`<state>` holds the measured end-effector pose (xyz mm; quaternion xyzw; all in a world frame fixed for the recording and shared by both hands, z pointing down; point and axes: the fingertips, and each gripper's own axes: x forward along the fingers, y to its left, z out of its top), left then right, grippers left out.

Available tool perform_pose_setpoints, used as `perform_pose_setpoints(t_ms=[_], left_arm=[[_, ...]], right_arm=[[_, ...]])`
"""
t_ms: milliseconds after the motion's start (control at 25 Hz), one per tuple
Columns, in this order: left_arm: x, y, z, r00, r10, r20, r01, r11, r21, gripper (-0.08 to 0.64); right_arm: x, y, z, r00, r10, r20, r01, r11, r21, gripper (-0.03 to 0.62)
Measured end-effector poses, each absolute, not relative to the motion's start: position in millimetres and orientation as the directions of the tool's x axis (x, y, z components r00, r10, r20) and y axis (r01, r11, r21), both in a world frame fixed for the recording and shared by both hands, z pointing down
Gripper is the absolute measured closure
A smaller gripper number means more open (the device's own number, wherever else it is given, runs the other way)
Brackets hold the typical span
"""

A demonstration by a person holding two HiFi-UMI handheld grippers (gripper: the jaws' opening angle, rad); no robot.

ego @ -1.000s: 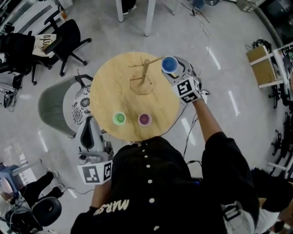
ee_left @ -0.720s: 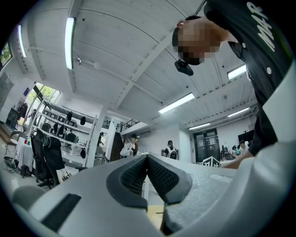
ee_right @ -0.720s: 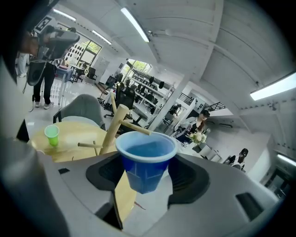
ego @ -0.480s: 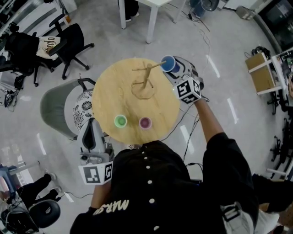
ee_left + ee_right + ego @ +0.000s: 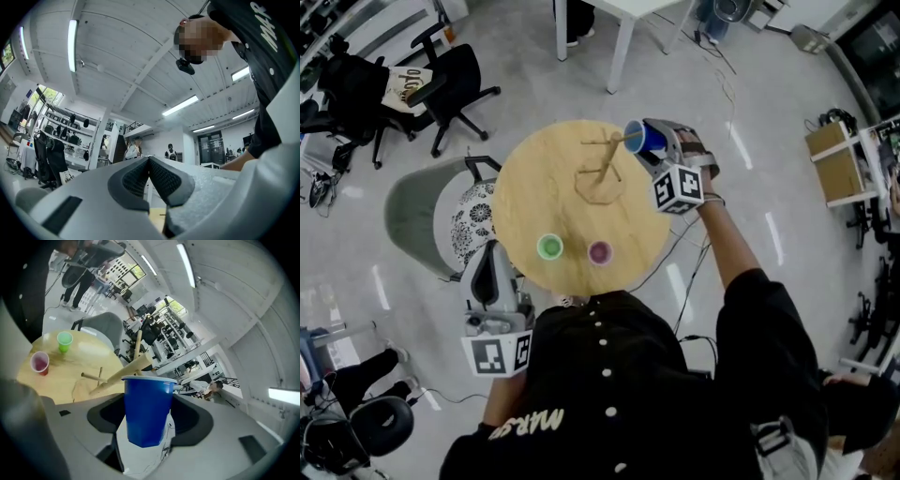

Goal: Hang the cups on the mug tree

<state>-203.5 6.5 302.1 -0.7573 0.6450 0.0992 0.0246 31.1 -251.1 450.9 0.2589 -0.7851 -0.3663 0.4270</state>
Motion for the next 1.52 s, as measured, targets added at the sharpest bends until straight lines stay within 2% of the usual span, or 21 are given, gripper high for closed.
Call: perform_pose_setpoints(t_ms=[160, 400, 720, 840, 1080, 1200, 1400, 1520], left_arm=[[-207, 7, 302, 0.141, -0.974, -0.178, -0.983, -0.16, 0.093, 0.565], [-203, 8, 300, 0.142, -0.976, -0.166, -0.983, -0.158, 0.091, 0.565], [-199, 7, 299, 0.139, -0.977, -0.161, -0.984, -0.155, 0.091, 0.565], [-198, 5, 299, 0.14, -0.977, -0.161, -0.984, -0.156, 0.091, 0.565], [-196, 5, 301, 0.151, -0.976, -0.159, -0.982, -0.167, 0.093, 0.565], [-193, 2, 300, 0.162, -0.974, -0.159, -0.98, -0.178, 0.092, 0.565], [-187, -4, 299, 0.182, -0.97, -0.158, -0.978, -0.195, 0.071, 0.565], [-181, -7, 298, 0.193, -0.967, -0.165, -0.978, -0.203, 0.043, 0.565]], right_arm=[[22, -250, 452, -0.502, -0.729, 0.465, -0.019, 0.547, 0.837, 0.298], [17, -248, 454, -0.487, -0.763, 0.426, 0.205, 0.374, 0.904, 0.304], [19, -245, 460, -0.491, -0.756, 0.433, 0.258, 0.349, 0.901, 0.294], [19, -243, 464, -0.5, -0.746, 0.441, 0.257, 0.358, 0.897, 0.239], [21, -238, 461, -0.512, -0.743, 0.432, 0.21, 0.379, 0.901, 0.213], [27, -233, 460, -0.519, -0.73, 0.445, 0.141, 0.44, 0.887, 0.199], [50, -218, 452, -0.531, -0.726, 0.438, -0.086, 0.56, 0.824, 0.178], [70, -201, 440, -0.576, -0.717, 0.391, -0.375, 0.658, 0.653, 0.175]])
